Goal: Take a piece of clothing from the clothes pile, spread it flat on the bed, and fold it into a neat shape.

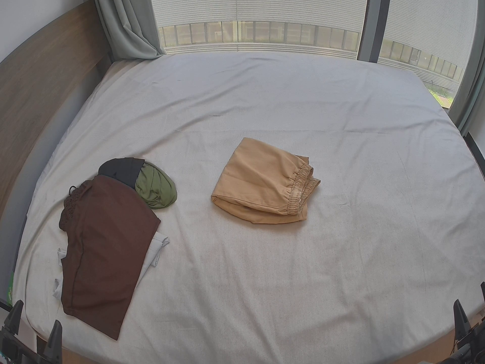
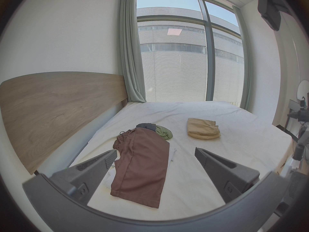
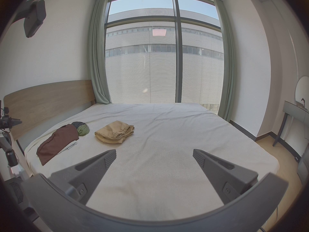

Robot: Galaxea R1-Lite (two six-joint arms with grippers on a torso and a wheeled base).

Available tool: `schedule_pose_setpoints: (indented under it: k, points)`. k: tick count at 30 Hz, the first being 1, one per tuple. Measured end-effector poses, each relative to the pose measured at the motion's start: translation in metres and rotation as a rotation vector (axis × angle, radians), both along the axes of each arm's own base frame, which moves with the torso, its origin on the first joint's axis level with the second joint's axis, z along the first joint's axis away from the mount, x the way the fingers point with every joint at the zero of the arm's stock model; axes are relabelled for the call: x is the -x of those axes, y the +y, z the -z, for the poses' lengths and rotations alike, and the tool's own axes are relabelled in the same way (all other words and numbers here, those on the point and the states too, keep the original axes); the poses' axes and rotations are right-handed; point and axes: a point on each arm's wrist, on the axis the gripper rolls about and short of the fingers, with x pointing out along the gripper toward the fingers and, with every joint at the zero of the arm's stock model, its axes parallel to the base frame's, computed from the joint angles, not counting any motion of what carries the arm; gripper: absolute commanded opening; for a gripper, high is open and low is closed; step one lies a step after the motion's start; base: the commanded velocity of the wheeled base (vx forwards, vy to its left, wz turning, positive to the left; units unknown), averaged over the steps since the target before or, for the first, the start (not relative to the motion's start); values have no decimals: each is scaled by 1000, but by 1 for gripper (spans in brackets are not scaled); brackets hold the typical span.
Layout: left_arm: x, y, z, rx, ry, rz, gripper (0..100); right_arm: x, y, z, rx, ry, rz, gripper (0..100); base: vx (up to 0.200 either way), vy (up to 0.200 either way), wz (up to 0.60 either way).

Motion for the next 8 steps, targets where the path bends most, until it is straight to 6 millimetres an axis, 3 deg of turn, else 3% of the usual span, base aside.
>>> schedule_pose_setpoints:
  k: [8]
  points:
    - [1,0,-1,22,-24,-15,100,0,0,0,0,1,-3,100,0,0,0]
